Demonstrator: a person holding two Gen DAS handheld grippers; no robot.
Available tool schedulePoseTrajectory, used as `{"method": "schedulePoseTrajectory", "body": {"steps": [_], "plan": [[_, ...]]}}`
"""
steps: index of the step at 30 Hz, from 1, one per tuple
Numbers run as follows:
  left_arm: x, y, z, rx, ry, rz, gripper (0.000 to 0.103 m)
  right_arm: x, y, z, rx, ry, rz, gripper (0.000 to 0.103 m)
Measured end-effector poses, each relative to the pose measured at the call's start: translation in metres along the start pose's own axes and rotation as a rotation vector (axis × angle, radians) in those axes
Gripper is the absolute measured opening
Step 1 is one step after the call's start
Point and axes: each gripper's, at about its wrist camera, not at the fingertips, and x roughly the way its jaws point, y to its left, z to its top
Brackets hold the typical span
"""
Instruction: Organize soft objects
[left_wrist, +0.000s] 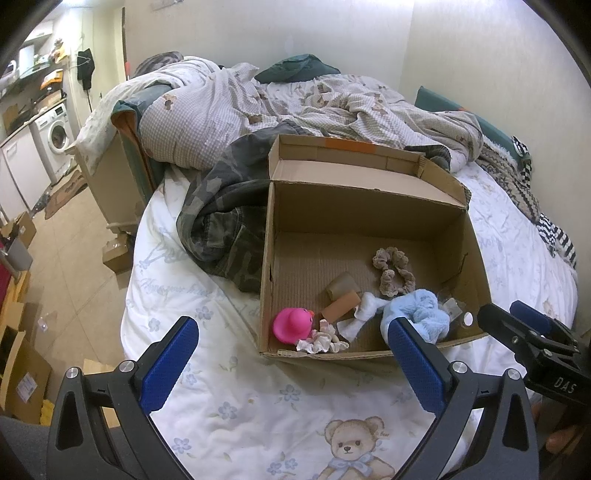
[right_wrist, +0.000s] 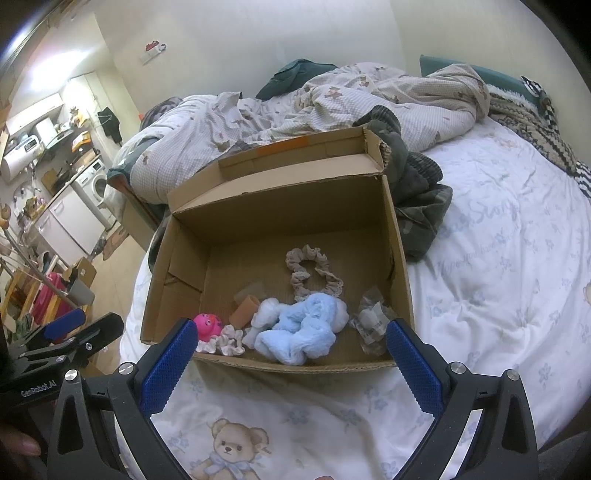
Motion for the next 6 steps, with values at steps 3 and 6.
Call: {"method": "schedulePoseTrajectory", "body": {"steps": [3, 6], "plan": [[0.0004, 0.0002, 0.0002, 0.001, -0.001, 0.004, 0.102, -0.0001, 0.0, -0.0001, 0.0, -0.001, -0.001, 0.103], [0.0009, 0.0007, 0.0, -0.001, -0.003, 0.003, 0.102, 0.0, 0.0, -0.0002, 0.001, -0.001, 0.0, 0.103]]}}
